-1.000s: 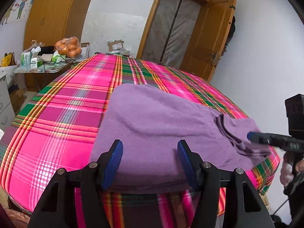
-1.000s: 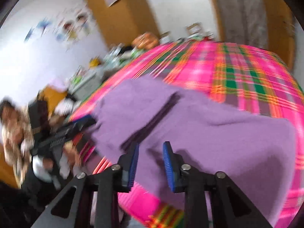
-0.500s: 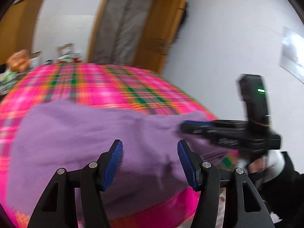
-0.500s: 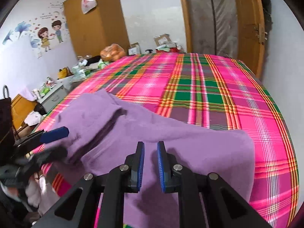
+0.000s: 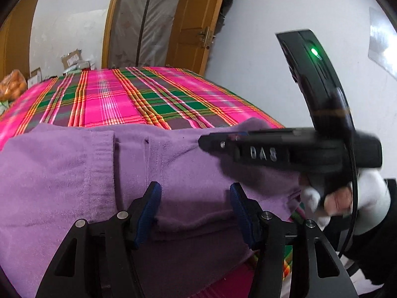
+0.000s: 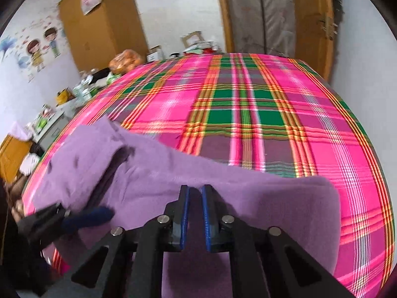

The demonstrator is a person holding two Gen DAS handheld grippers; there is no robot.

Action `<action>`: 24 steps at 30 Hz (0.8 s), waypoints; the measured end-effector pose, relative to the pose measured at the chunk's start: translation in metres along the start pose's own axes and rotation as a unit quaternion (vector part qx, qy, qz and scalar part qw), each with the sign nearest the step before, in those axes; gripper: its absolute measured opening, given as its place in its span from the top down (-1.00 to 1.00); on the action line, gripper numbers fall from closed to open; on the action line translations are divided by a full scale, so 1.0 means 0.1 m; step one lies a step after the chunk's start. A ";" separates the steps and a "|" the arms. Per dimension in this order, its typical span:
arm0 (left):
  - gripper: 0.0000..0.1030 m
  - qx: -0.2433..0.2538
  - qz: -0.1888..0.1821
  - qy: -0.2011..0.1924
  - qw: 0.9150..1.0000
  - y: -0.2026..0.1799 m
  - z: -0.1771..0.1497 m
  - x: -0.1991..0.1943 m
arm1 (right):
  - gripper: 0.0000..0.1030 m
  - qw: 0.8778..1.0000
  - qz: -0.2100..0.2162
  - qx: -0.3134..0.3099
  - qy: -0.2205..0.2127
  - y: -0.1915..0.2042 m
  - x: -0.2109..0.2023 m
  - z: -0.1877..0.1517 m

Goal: Fold clothes

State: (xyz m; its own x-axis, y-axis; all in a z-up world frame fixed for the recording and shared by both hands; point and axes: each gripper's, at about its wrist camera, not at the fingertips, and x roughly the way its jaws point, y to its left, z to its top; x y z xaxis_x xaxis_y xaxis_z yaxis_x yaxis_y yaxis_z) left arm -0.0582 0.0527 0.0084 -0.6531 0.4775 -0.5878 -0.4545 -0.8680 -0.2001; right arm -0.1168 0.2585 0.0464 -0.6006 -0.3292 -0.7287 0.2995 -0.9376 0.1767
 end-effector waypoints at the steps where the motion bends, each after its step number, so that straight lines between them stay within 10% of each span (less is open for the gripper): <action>1: -0.14 0.001 0.000 0.000 1.000 0.00 0.00 0.00 | 0.94 1.000 -0.002 0.009 -0.003 -0.05 -0.01 0.01; 14: -0.14 -0.009 -0.003 -0.001 1.000 0.06 -0.02 -0.06 | 0.85 0.981 -0.050 0.168 -0.085 -1.23 -0.63 -0.21; 24: -0.14 -0.015 0.010 -0.021 1.000 -0.02 0.40 -0.15 | 0.84 0.992 -0.055 0.083 -0.076 -0.93 -0.53 -0.23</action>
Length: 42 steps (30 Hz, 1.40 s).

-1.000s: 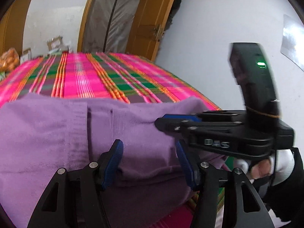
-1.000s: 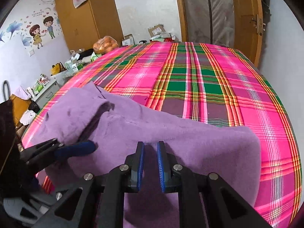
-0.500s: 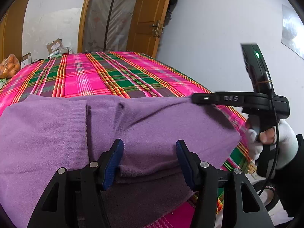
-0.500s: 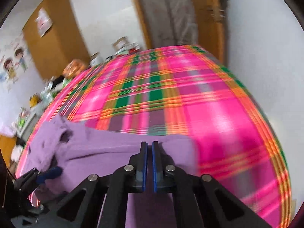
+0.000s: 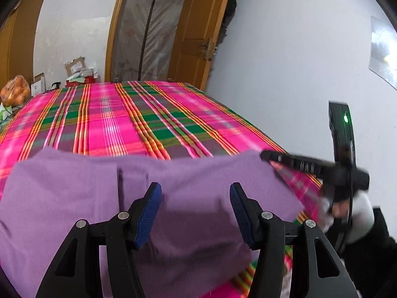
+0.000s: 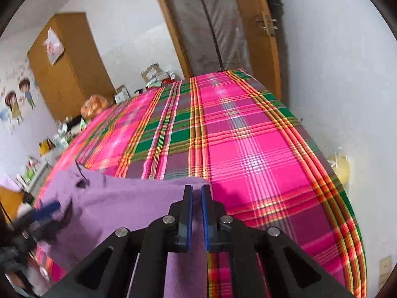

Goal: Fold clothes

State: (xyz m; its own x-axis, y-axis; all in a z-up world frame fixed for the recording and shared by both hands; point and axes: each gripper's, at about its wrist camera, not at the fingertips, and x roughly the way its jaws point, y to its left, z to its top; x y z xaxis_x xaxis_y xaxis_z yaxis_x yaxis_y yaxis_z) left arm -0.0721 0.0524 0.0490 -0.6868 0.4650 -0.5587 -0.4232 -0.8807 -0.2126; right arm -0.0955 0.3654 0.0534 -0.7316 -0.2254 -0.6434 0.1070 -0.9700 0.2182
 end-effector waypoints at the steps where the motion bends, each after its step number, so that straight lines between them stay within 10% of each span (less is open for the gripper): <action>1: -0.14 -0.002 0.005 0.005 1.000 0.01 0.04 0.07 | 0.84 1.000 -0.010 -0.010 0.005 0.04 0.05 0.00; 16: -0.14 -0.034 -0.008 0.070 0.997 0.10 0.09 0.71 | 0.83 0.997 -0.058 -0.060 0.009 0.21 0.14 -0.09; 29: -0.08 -0.024 -0.031 0.003 0.999 0.04 -0.23 -0.02 | 0.74 0.999 0.015 0.023 0.015 -0.11 0.06 -0.11; 42: -0.08 0.019 -0.022 0.010 1.000 -0.09 -0.54 0.00 | 0.68 0.994 -0.034 -0.098 -0.019 0.25 -0.41 -0.71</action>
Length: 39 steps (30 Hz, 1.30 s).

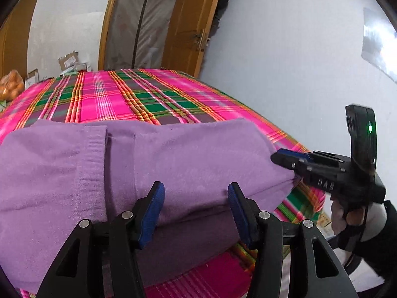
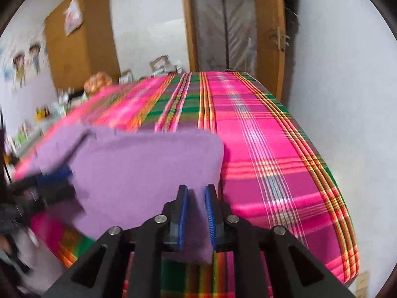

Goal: Fold clothes

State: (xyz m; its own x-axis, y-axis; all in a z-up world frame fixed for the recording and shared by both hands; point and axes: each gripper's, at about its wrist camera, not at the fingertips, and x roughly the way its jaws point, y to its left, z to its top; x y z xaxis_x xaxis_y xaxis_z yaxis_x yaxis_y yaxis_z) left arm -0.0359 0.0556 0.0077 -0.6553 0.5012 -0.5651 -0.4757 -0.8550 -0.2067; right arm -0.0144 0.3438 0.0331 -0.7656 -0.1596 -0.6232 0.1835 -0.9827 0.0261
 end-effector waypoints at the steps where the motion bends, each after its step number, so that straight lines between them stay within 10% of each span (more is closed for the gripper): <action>1: -0.08 0.003 0.001 -0.001 1.000 0.00 -0.01 0.00 | 0.68 1.000 -0.002 -0.006 0.001 0.00 0.00 -0.01; 29: -0.08 -0.003 0.010 -0.017 1.000 0.01 -0.17 -0.19 | 0.67 0.999 0.044 -0.009 -0.007 -0.02 -0.25 -0.16; 39: -0.08 -0.040 0.015 -0.024 0.999 0.16 0.13 -0.27 | 0.67 0.998 0.044 0.029 -0.032 -0.17 -0.12 0.31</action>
State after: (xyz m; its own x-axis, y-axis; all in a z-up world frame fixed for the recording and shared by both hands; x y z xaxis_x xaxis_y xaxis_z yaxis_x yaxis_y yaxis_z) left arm -0.0336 0.0306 0.0300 -0.6968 0.4787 -0.5341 -0.4083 -0.8770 -0.2533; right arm -0.0279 0.3598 0.0643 -0.7867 -0.2493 -0.5647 0.2174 -0.9681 0.1245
